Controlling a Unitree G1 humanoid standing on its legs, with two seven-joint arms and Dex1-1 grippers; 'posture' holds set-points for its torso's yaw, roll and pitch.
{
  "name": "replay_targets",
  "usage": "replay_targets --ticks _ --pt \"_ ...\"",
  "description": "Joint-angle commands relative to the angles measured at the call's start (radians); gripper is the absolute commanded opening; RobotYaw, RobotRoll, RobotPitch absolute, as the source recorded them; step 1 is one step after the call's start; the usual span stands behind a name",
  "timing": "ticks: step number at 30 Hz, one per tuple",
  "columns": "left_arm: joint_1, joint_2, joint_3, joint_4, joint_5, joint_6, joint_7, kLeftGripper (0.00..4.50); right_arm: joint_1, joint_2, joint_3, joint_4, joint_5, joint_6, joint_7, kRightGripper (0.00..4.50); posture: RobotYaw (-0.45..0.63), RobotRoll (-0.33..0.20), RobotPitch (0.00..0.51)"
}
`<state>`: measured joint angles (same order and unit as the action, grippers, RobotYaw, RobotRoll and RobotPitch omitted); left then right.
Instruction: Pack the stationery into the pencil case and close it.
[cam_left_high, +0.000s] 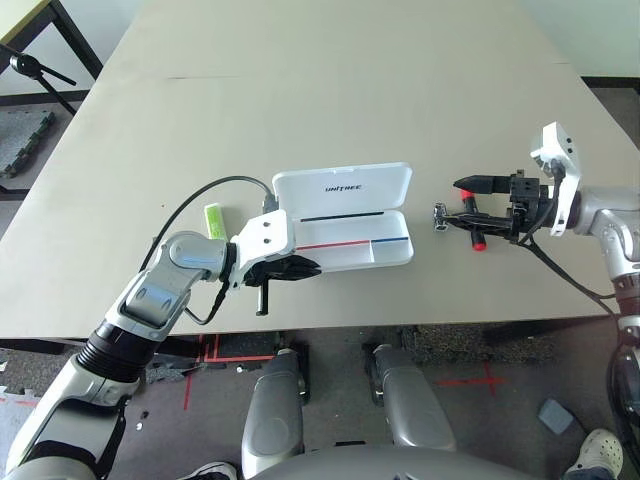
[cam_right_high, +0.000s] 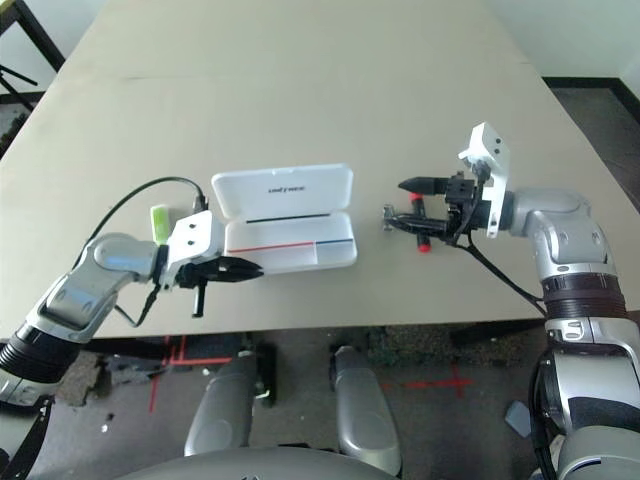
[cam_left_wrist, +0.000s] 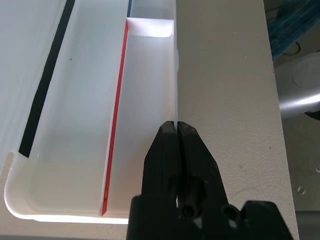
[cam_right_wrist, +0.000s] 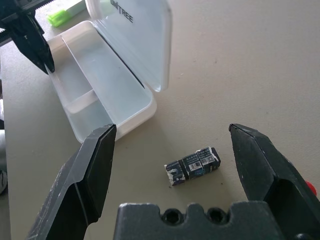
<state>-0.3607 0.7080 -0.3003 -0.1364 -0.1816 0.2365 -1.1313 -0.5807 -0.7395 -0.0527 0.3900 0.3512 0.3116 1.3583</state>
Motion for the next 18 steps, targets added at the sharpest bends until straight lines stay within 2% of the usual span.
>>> replay_targets --ticks 1,8,12,18 --pt "0.004 -0.008 -0.022 0.007 0.021 0.002 -0.006 0.04 0.012 -0.015 0.009 -0.024 -0.001 0.007 0.008 4.50 -0.06 0.000 0.211" --pt "0.020 -0.023 -0.015 -0.005 0.027 0.024 0.009 0.04 0.003 -0.012 0.011 -0.017 -0.005 0.001 0.008 4.50 -0.05 0.000 0.211" --pt "0.032 -0.023 -0.001 -0.025 0.024 0.027 0.022 1.10 -0.001 -0.007 0.007 -0.018 -0.002 -0.001 0.004 4.50 -0.05 0.000 0.211" --pt "0.054 -0.008 0.059 -0.092 -0.031 0.055 0.022 3.42 -0.010 -0.008 -0.011 -0.029 0.018 0.016 -0.002 4.50 -0.06 0.000 0.213"
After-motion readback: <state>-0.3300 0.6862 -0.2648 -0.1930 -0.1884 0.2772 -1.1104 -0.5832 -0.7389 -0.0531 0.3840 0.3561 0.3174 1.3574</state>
